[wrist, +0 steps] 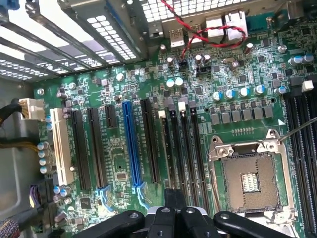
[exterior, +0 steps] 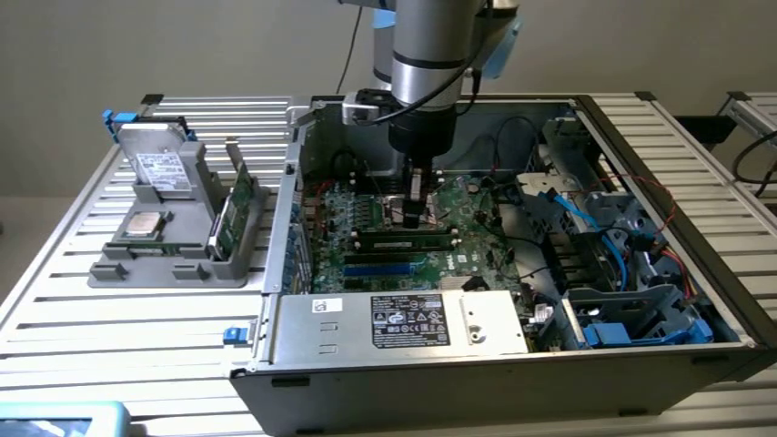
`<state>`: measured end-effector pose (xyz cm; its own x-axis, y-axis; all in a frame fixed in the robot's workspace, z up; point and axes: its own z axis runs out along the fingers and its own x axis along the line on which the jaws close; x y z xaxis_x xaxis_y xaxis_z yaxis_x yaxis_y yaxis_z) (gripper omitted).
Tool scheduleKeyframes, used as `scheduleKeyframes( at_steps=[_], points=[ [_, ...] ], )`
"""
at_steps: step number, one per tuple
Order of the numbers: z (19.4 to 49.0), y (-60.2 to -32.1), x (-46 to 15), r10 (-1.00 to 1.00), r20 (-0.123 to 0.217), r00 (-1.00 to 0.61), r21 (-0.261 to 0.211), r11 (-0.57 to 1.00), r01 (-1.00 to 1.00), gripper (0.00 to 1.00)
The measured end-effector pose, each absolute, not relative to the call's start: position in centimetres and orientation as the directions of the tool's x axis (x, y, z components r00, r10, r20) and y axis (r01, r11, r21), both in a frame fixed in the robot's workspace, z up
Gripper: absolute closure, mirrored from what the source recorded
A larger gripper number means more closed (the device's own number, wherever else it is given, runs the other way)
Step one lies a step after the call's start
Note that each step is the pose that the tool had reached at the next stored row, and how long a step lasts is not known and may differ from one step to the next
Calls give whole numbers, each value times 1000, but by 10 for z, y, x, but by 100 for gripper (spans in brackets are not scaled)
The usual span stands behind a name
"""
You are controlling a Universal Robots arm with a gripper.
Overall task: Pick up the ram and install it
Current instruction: 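Press down the ram until it locks into place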
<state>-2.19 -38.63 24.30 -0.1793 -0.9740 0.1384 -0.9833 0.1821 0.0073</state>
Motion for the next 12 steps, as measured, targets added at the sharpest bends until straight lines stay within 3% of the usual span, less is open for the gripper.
scheduleKeyframes(
  at_steps=[12],
  points=[
    [243,-386,-22,-939,136,-316,-5,318,-948,89]
  ],
)
